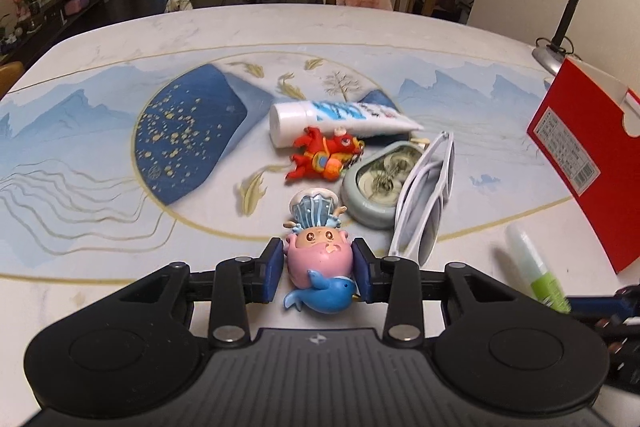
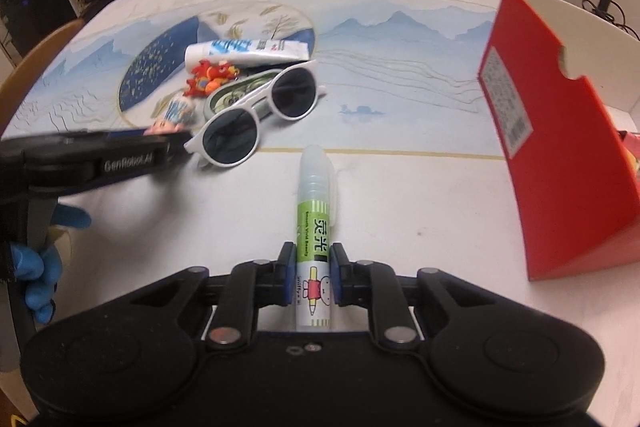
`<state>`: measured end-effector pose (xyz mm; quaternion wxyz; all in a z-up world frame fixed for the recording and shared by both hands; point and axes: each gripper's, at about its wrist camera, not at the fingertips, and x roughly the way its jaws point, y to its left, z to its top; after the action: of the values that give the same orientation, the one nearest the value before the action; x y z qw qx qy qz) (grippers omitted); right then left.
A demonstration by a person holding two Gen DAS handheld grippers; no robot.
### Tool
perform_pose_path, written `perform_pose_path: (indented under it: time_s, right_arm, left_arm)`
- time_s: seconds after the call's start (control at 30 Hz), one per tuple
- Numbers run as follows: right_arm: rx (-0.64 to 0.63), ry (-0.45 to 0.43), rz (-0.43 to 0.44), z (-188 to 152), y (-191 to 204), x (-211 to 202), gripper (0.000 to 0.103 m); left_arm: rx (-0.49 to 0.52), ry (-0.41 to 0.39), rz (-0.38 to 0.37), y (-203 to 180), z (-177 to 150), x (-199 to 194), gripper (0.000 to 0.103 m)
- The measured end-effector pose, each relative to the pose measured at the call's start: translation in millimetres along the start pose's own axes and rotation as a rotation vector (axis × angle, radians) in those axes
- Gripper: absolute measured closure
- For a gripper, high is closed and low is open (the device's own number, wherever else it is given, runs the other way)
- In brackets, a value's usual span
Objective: Organize rigid objects
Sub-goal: 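Grasp the pink toy figure with left tool while right tool grasps the glue stick, then carry the toy figure and glue stick toward the red box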
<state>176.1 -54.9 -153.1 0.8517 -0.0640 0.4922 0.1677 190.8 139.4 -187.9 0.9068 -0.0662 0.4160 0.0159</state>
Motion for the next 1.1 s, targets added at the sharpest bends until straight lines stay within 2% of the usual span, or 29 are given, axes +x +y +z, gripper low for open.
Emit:
perform_pose_path:
  time_s: [0.33,0.43,0.67,0.9,1.1]
  right_arm:
    - [0.060,-0.060,0.065,-1,-24,-33,0.087]
    - [0.078,-0.080,0.072,-1,-33,-44,0.087]
    - [0.101,-0.130,0.119,4,-55,-71,0.087]
    - [0.131,-0.172,0.161,7,-79,-94,0.087]
    - [0.145,-0.195,0.158,11,-103,-110,0.087]
  left_arm:
    - [-0.089,-0.024,0.018,5,-1,-35,0.067]
    - [-0.093,-0.028,0.044,0,3,-47,0.067]
    - [-0.119,-0.064,-0.007,-17,12,-80,0.067]
    - [-0.103,-0.081,-0.068,-47,21,-106,0.067]
    - [-0.074,-0.093,-0.106,-81,33,-117,0.067]
